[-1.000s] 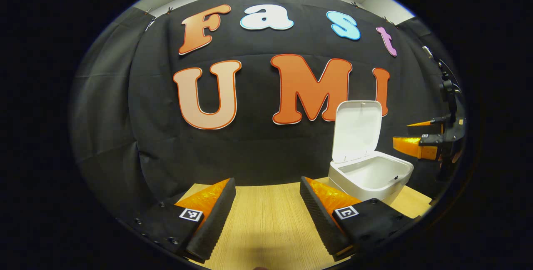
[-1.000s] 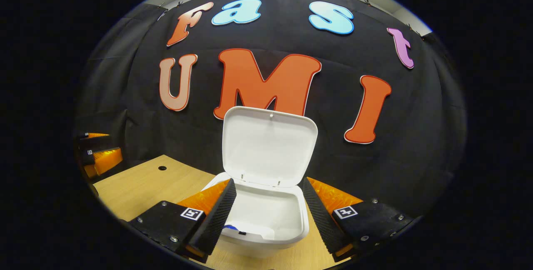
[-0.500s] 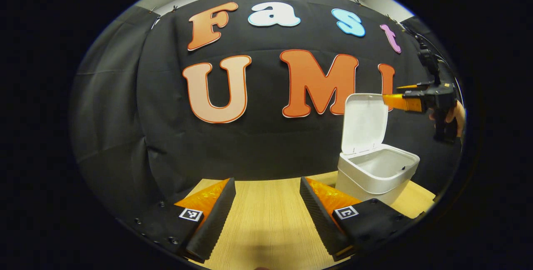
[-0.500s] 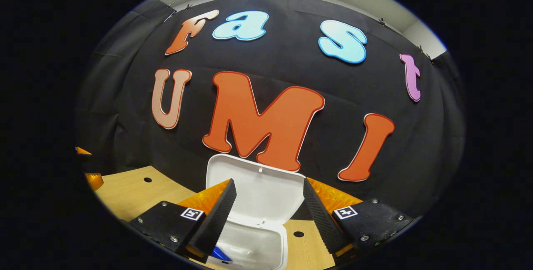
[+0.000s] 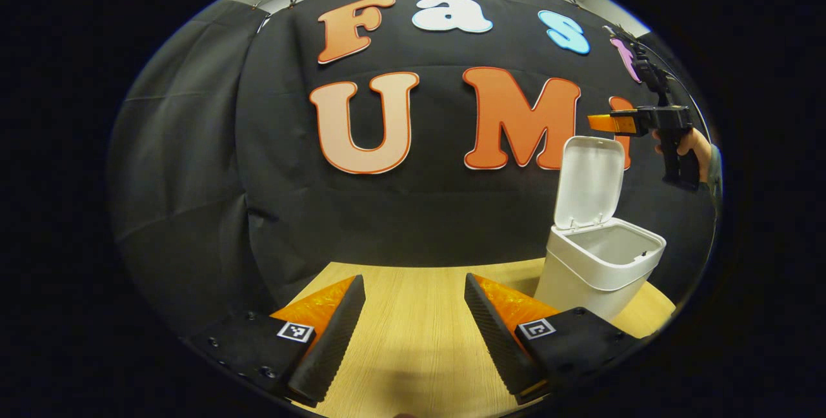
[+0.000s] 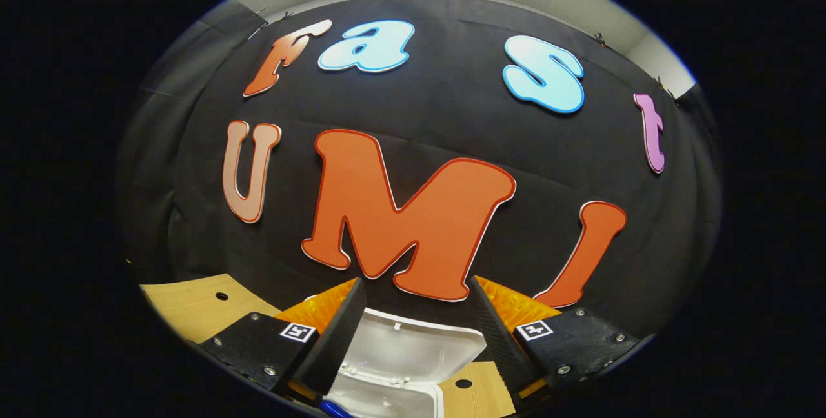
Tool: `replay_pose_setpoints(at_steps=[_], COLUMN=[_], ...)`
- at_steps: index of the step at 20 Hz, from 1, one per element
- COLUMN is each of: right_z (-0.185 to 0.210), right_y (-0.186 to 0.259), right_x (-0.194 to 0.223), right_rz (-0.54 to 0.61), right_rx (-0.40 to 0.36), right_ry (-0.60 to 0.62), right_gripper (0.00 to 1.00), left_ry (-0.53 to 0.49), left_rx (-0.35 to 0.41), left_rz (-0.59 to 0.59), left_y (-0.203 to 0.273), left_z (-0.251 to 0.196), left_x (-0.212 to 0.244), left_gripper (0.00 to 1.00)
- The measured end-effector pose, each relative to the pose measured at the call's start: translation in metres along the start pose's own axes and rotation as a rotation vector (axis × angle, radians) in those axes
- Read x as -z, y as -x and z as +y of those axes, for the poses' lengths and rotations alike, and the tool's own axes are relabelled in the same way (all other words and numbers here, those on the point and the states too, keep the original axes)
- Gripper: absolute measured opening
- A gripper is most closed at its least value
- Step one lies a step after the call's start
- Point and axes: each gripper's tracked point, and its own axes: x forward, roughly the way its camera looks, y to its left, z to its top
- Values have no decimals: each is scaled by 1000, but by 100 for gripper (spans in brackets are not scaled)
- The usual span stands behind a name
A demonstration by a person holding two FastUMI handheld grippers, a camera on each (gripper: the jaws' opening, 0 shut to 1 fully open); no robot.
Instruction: Press the lid of the desktop garbage bin to open it, pick up the crumpled paper on the desktop and throw it into the bin, then pick up the pop can on the desktop and drop it into the bin, and finally close the garbage bin lid.
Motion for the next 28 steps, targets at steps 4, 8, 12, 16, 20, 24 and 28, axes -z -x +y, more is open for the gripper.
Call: replay_pose_setpoints(at_steps=[4,8,12,16,20,24,28], right_z=[8,15,16,18,25,40,48], right_y=[-16,-18,-3,14,37,62,79], right_x=[7,13,17,27,44,86,106], right_rz=[26,50,68,107,179,306,348], right_rx=[-25,-26,-39,-70,-110,-142,-151], right_ry=[-4,-16,-31,-114,-197,-180,-158], right_gripper=[97,95,93,93,93,93,93], left_ry=[0,-4,-4,1,-8,-28,-57], left_rx=[-32,-33,-3,32,67,98,122], left_rz=[7,11,21,47,51,56,62], left_y=[-2,-8,-15,-18,-19,-17,-13], left_z=[11,10,0,-13,-26,-39,-49], left_x=[2,2,4,7,8,9,13], left_gripper=[99,99,99,99,99,99,99])
